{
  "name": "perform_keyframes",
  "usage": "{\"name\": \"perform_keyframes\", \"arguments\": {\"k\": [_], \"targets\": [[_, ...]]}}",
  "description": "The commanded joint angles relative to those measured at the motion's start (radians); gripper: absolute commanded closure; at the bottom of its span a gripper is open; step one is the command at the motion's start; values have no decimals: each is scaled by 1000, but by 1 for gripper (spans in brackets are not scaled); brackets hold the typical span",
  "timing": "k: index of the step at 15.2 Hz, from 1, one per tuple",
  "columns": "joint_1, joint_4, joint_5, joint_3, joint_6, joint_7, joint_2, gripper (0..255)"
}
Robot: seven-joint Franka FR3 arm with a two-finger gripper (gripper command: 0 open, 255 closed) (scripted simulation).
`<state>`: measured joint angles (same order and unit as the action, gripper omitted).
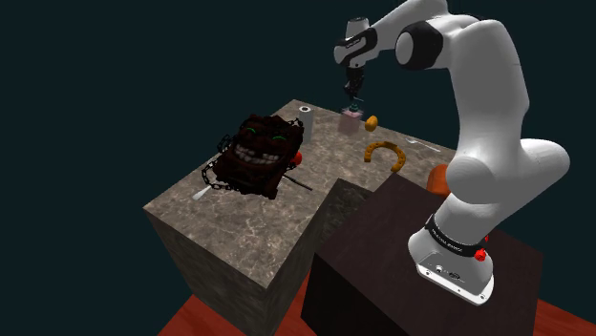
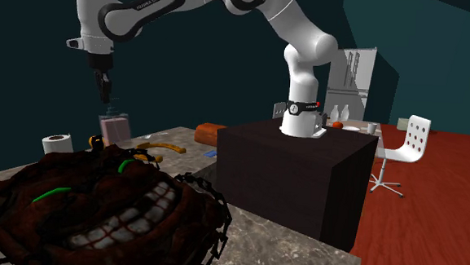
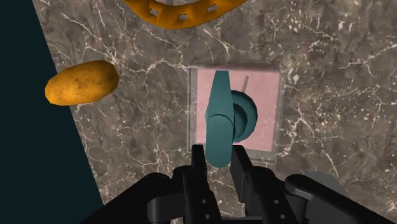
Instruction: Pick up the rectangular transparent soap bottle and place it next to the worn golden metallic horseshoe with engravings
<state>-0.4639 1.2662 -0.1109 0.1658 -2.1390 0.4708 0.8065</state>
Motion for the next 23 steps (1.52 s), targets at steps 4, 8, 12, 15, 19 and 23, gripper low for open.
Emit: {"name": "perform_keyframes", "arguments": {"k": [4,8,12,15,19,23], "targets": [[-2,9,0,-1,-43,-7,34,255],[-3,12,0,-2,-76,-13,64,255],[-4,10,1,-3,-106,-19,98,255],[-6,5,1,-4,-128,-24,124,255],[-8,-5,2,-5,-154,-29,161,255],[-10,-18,2,-6,-176,-34,196,255]]}}
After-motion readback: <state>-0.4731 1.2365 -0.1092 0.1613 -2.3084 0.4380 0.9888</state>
